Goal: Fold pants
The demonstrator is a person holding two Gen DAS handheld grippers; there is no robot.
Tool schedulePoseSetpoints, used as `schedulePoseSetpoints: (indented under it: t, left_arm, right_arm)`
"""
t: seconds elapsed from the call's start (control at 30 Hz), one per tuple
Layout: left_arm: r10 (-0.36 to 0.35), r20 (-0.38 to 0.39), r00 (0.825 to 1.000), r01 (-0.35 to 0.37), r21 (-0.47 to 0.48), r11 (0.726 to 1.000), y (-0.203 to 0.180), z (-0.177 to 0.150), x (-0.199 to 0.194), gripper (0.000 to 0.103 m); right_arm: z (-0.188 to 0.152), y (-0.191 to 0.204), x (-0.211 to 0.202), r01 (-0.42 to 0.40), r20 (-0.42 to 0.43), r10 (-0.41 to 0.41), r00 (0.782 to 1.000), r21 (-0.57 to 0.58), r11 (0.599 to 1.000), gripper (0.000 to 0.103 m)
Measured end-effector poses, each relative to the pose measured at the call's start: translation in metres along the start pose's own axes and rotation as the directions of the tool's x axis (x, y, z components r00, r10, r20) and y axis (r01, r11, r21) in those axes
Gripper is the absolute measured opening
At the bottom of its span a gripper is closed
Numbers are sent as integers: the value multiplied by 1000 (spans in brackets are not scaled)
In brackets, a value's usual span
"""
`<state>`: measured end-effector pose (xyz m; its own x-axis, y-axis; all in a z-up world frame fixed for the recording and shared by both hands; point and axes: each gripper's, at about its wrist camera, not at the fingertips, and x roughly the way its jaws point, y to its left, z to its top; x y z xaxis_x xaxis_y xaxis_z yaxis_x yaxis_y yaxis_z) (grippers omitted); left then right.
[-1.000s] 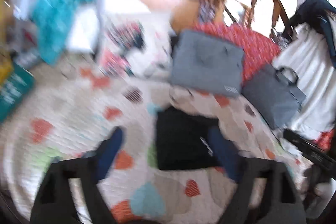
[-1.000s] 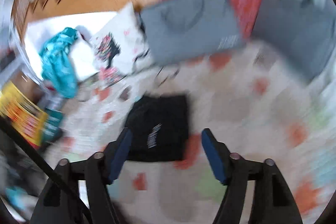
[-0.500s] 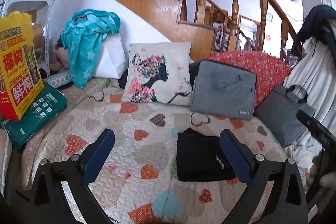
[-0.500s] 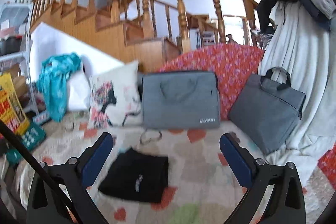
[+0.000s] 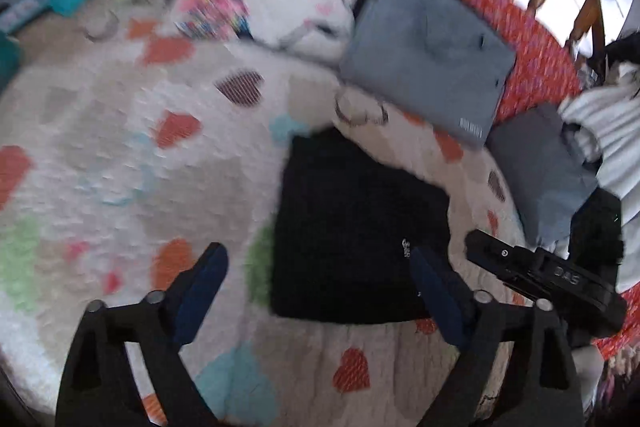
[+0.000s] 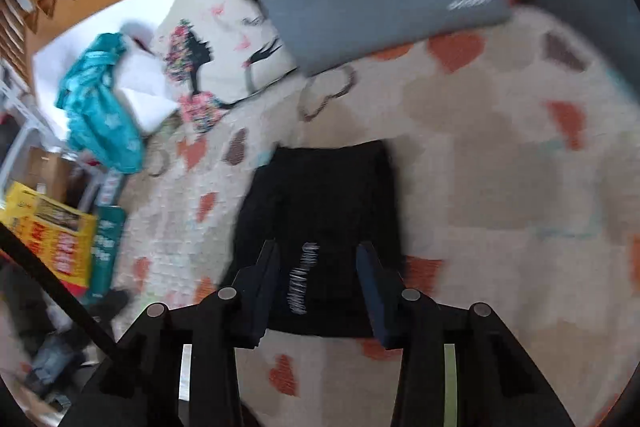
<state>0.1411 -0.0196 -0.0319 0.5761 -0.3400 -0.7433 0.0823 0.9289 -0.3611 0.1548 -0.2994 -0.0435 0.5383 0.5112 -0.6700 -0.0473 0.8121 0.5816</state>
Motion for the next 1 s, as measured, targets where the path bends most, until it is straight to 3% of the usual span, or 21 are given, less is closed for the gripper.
schedulePoseSetpoints:
  t: [0.1,0.13,0.17,0.2,0.27,0.37,0.47,0.53,0.6,0.73,0.8,0.87,0.93,1.0]
  left_arm:
    - [46,-140,989,-42,27,999,-3,-11,50,64]
    - [76,-162,984,-70,42,997,-4,-19,60,65]
    - [112,-125,986,-101,88,991,-9,-29,60,65]
    - [119,-113,986,-106,115,988,-12,-34,59,68]
    - [118,-105,987,-103,142,985,-14,-41,56,68]
    - [91,-100,991,-82,93,992,-5,-44,56,72]
    - [50,-91,995,-46,40,998,5,-52,61,74]
    - [4,-97,995,-3,6,1000,11,-56,64,75]
    - [4,-97,995,-3,9,1000,11,-52,64,75]
    - [-4,-86,996,5,13,1000,12,-53,65,77]
    - [1,-73,997,1,30,1000,10,-53,67,78]
    - [-3,-66,998,5,29,1000,10,-52,68,78]
    - [-19,-61,998,20,18,1000,13,-50,69,78]
    - [-26,-60,998,27,20,999,14,-50,70,80]
  right_arm:
    - [-7,-14,32,-40,-80,44,996,58,998,44]
    - [-12,-22,42,-18,-120,28,992,80,997,42]
    - [-15,-27,46,0,-142,14,990,94,996,39]
    - [-19,-31,46,3,-156,14,988,108,994,30]
    - [-21,-33,38,35,-166,-17,986,104,994,29]
    - [-20,-21,29,125,-131,-121,984,21,992,32]
    - [-3,7,25,64,-100,-70,992,-70,995,34]
    - [18,34,38,4,-138,-21,990,-127,992,34]
    - [38,54,61,-63,-201,31,979,-157,986,39]
    - [62,85,133,-114,-351,35,936,-205,972,41]
    - [69,86,174,-62,-404,-28,914,-208,976,41]
    - [80,79,216,85,-401,-184,897,-252,964,40]
    - [94,81,233,117,-371,-220,902,-280,953,30]
    - [109,88,235,153,-333,-256,908,-306,940,30]
